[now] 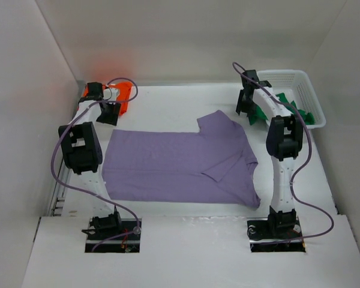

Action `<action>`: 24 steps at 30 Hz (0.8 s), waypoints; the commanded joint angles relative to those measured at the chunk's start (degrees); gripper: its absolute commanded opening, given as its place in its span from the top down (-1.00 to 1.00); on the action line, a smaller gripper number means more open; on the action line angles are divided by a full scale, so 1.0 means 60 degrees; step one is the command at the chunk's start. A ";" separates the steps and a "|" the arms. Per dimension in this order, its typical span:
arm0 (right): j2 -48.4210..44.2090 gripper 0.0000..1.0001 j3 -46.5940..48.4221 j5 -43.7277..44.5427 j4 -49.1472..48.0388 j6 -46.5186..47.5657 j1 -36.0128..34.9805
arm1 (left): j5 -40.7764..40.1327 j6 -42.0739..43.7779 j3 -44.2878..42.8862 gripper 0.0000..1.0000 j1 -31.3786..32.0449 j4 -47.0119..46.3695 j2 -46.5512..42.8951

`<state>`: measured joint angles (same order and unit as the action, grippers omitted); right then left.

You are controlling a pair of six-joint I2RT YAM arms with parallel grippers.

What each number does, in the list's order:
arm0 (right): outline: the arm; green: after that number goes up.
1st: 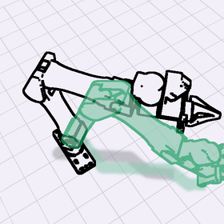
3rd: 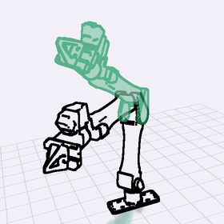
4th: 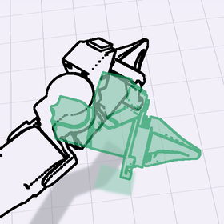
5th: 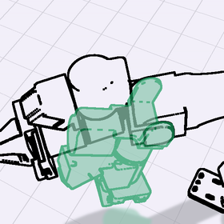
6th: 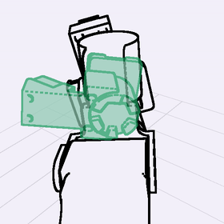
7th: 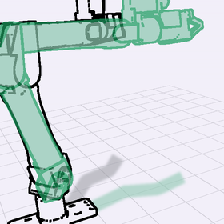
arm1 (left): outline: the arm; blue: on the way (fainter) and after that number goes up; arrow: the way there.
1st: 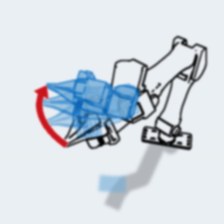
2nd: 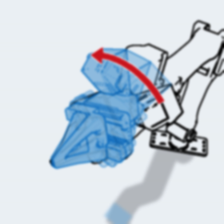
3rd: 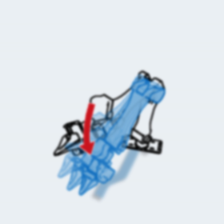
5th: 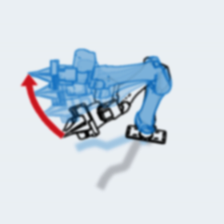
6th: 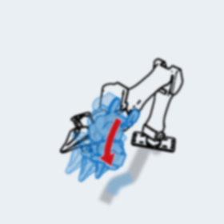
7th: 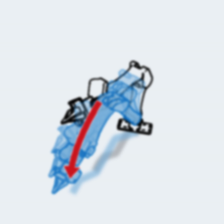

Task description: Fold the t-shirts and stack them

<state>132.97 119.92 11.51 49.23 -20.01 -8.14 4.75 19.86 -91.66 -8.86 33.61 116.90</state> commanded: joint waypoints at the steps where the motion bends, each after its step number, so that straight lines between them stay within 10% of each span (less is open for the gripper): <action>1: -0.0408 0.09 -0.0401 -0.0437 -0.0134 0.0258 -0.0203 | 0.0116 -0.0277 -0.0280 -0.13 0.0151 -0.0225 0.0452; 13: -0.0657 0.10 -0.1192 -0.0966 -0.0119 0.0508 -0.0130 | 0.0189 -0.0087 -0.0193 -0.07 0.0547 -0.0035 0.0936; 24: -0.1360 0.19 -0.2379 -0.1477 -0.0969 0.0316 -0.0276 | 0.0848 0.0089 0.0875 0.90 0.0224 -0.0341 0.0117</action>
<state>128.31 106.17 5.02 46.89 -17.96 -9.10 8.88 19.70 -89.60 -6.79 31.81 121.03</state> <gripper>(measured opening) 0.411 0.059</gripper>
